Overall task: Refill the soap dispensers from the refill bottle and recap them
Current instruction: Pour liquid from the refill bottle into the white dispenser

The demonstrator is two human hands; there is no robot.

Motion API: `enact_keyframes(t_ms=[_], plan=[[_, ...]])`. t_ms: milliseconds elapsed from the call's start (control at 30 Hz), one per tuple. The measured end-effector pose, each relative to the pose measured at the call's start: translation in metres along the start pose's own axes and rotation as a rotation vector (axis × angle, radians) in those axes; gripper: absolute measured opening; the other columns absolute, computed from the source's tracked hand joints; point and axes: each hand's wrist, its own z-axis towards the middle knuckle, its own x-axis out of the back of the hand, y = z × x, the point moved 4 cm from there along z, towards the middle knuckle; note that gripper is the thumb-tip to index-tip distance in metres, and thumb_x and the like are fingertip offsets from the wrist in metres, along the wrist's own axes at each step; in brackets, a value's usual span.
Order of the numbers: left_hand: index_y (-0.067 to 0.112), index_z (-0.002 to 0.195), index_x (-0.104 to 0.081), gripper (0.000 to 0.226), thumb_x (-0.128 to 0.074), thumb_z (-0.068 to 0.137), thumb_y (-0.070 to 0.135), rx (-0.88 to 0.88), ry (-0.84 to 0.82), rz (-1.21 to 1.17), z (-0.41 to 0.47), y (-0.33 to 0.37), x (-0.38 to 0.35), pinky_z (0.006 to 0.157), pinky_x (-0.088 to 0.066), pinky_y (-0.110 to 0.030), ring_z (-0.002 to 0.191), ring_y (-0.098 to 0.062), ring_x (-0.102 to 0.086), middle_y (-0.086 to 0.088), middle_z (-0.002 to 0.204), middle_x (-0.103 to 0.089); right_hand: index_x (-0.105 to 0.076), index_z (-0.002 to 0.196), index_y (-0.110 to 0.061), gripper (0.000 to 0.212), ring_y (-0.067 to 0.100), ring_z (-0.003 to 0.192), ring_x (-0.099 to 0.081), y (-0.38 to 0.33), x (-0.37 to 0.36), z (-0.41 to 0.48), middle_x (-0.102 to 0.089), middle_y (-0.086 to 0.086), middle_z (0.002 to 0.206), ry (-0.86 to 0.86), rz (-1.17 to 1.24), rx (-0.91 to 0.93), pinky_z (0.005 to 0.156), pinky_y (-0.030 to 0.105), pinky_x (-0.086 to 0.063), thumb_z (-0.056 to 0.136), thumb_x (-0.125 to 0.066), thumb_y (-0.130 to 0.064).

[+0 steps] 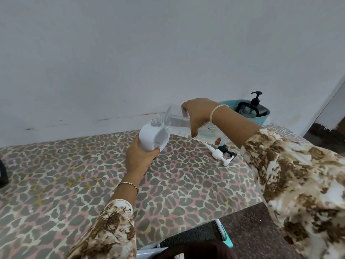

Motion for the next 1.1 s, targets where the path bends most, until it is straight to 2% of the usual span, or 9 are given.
enact_keyframes(t_ms=[167,333,567,767,1100], plan=[[0.02,0.128,-0.055,0.068,-0.085,0.067,0.019,-0.006,-0.004,-0.009,-0.0011,0.0009,0.0004,0.081,-0.046,-0.027,0.096,-0.013,-0.055,0.003,0.116,-0.06,-0.05,0.121,-0.017,0.073,0.025,0.104,-0.056,-0.0007,0.0014,-0.0015,-0.059,0.002,0.115,-0.005,-0.005,-0.007,0.086,0.037,-0.05,0.06,-0.088,-0.029],[0.022,0.127,-0.055,0.069,-0.086,0.066,0.021,-0.013,-0.001,-0.003,0.0001,-0.0007,0.0,0.083,-0.049,-0.028,0.098,-0.014,-0.057,0.0,0.12,-0.063,-0.049,0.122,-0.016,0.074,0.025,0.105,-0.056,-0.0023,0.0016,-0.0025,-0.058,0.003,0.117,-0.005,-0.014,-0.007,0.087,0.036,-0.05,0.061,-0.088,-0.029],[0.019,0.128,-0.055,0.069,-0.086,0.067,0.02,-0.011,0.001,-0.001,-0.0009,0.0013,0.0009,0.083,-0.045,-0.026,0.096,-0.012,-0.053,-0.001,0.123,-0.062,-0.049,0.123,-0.015,0.074,0.025,0.106,-0.056,-0.0035,0.0027,-0.0044,-0.057,0.003,0.119,-0.008,-0.021,-0.015,0.088,0.036,-0.049,0.062,-0.088,-0.028],[0.019,0.128,-0.055,0.069,-0.086,0.067,0.02,-0.009,0.001,0.003,-0.0004,0.001,0.0003,0.083,-0.046,-0.027,0.1,-0.016,-0.057,-0.002,0.123,-0.063,-0.048,0.124,-0.015,0.076,0.026,0.108,-0.056,-0.0047,0.0037,-0.0049,-0.057,0.003,0.122,-0.012,-0.038,-0.022,0.092,0.041,-0.05,0.061,-0.088,-0.028],[0.018,0.129,-0.055,0.068,-0.085,0.068,0.018,-0.019,-0.006,0.004,-0.0016,0.0029,0.001,0.077,-0.043,-0.022,0.094,-0.011,-0.052,-0.001,0.121,-0.063,-0.049,0.124,-0.015,0.076,0.026,0.107,-0.057,-0.0055,0.0051,-0.0059,-0.058,0.003,0.12,-0.015,-0.047,-0.03,0.092,0.041,-0.051,0.061,-0.089,-0.028]])
